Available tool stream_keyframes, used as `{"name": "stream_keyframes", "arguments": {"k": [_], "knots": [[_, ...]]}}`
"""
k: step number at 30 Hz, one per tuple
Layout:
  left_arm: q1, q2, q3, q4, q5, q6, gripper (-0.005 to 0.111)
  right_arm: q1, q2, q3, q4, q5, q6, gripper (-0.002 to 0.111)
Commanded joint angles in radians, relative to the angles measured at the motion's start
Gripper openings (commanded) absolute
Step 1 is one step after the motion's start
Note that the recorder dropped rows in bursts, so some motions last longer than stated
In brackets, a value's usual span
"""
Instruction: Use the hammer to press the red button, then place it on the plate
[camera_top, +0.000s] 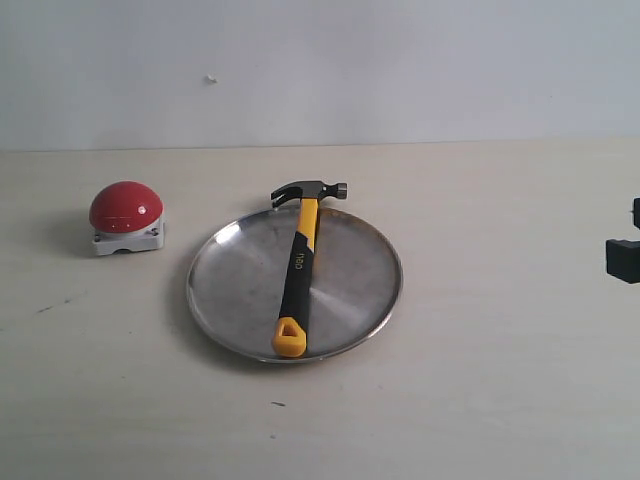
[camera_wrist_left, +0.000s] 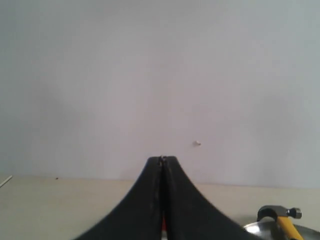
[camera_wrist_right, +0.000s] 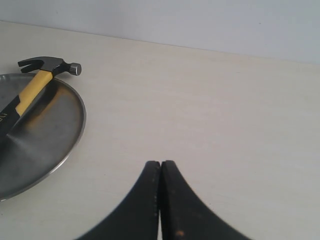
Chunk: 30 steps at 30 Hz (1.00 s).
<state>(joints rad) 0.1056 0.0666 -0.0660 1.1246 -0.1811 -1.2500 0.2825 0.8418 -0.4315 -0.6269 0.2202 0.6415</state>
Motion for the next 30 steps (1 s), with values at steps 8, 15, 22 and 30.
{"name": "stream_keyframes", "arguments": {"k": [8, 15, 22, 30], "knots": [[0.004, -0.007, 0.066, -0.437, 0.021, 0.369, 0.000, -0.003, -0.007, 0.005, -0.002, -0.005, -0.001, 0.000], [0.004, -0.007, 0.066, -0.827, 0.096, 0.829, 0.000, -0.003, -0.007, 0.005, -0.002, -0.005, -0.001, 0.000], [0.004, -0.007, 0.066, -1.156, 0.146, 1.240, 0.000, -0.003, -0.007, 0.005, -0.002, -0.007, -0.001, 0.000], [0.004, -0.007, 0.066, -1.139, 0.267, 1.329, 0.000, -0.003, -0.007, 0.005, -0.002, -0.007, -0.001, 0.000]]}}
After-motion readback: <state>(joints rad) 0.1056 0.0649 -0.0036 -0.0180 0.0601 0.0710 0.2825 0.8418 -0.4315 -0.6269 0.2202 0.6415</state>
